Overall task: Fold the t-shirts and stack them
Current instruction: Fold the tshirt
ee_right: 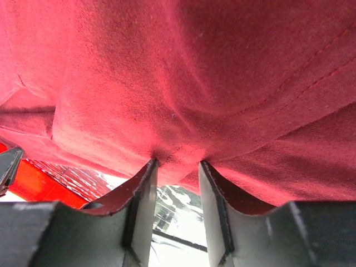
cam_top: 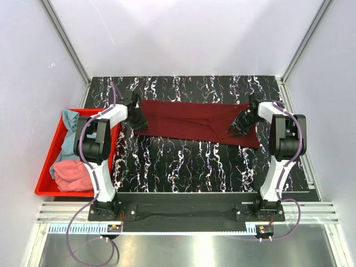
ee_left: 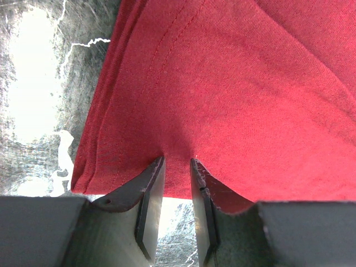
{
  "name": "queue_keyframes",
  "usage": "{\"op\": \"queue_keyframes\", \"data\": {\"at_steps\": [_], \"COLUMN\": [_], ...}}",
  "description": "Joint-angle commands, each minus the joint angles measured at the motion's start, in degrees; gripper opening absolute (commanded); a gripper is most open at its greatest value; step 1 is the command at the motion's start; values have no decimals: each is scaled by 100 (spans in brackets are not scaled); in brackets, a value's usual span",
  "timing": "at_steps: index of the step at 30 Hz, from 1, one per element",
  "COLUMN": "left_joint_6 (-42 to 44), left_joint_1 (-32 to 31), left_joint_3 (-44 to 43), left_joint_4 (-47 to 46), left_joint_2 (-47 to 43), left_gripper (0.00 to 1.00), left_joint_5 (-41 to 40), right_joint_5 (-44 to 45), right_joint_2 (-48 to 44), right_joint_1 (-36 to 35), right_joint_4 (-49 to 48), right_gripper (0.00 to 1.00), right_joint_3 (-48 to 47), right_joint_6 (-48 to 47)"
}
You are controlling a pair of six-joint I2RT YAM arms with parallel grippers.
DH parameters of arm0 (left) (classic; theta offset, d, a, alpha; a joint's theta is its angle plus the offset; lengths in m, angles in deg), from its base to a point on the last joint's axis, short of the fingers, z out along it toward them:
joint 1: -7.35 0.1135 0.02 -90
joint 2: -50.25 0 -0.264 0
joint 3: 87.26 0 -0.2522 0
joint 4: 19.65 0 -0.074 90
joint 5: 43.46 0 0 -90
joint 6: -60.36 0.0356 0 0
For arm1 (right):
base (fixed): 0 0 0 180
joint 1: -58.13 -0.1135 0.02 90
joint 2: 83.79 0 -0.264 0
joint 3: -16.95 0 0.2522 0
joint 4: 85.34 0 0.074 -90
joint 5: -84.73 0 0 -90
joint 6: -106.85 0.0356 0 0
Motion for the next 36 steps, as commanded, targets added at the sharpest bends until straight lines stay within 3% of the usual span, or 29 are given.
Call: {"op": "queue_keyframes", "data": {"at_steps": [1,5,6,15,20,25,28,29,31,33,36], "left_joint_6": [150,159,168,185,159,185,177,168,176,194,264], "left_joint_1": [12,12,12,12,12,12,12,12,12,12,12], "left_joint_3": [-28,-72,-81,-11,-28,-11,51,59,60,60,42], "left_joint_4": [199,208,217,182,182,191,173,182,182,182,199], "left_joint_2": [-144,-117,-109,-153,-135,-135,-152,-170,-187,-249,-354], "left_gripper": [31,31,31,31,31,31,30,31,30,30,31], "left_joint_5": [-118,-110,-101,-101,-66,-48,-22,-22,-13,-48,-118], "right_joint_5": [49,40,40,-57,-197,-426,-628,-672,-611,-383,319], "right_joint_2": [-15,55,73,-33,274,1186,2005,2189,2497,2446,1911], "right_joint_1": [-3,-3,-3,-3,-3,-56,-212,-231,-231,-231,-223], "right_joint_4": [-136,-171,-171,-75,-31,-39,-5,118,750,1102,1375], "right_gripper": [40,17,15,2,3,11,19,32,41,52,57], "right_joint_3": [-159,-282,-291,-492,-1149,-2319,-3869,-4259,-5163,-5414,-5082], "right_joint_6": [-23,4,3,135,223,521,750,768,628,183,-381]}}
